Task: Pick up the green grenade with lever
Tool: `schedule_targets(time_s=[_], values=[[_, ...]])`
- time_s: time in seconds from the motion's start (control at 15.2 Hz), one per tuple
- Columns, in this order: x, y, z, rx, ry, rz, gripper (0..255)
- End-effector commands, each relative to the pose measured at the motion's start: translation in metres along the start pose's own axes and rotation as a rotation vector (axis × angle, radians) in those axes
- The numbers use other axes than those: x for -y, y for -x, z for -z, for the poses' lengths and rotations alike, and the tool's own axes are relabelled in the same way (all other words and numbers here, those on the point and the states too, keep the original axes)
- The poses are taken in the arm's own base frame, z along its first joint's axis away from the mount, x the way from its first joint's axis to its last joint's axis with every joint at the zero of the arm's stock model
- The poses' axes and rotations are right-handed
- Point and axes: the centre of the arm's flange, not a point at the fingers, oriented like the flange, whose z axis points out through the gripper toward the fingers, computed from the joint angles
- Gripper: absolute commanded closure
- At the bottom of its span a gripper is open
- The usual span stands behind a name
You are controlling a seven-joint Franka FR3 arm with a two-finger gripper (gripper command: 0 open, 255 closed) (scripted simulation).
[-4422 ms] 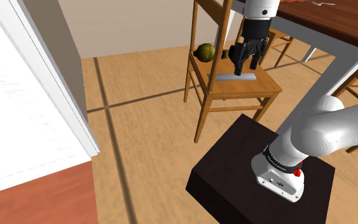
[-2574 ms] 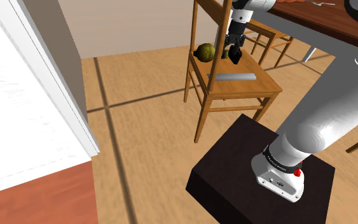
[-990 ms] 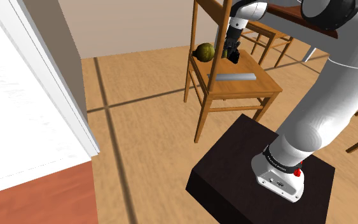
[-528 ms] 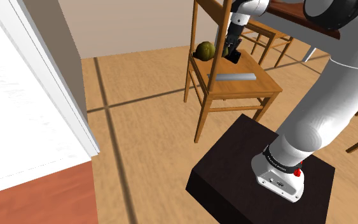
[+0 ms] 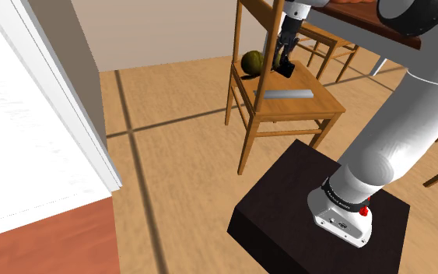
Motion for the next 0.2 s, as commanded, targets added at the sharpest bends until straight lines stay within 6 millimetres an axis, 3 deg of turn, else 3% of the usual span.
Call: schedule_targets(time_s=[0.0,0.13], values=[[0.0009,0.0002,0.0112,0.0,0.0,0.0,255],[0.001,0.0002,0.012,0.0,0.0,0.0,255]])
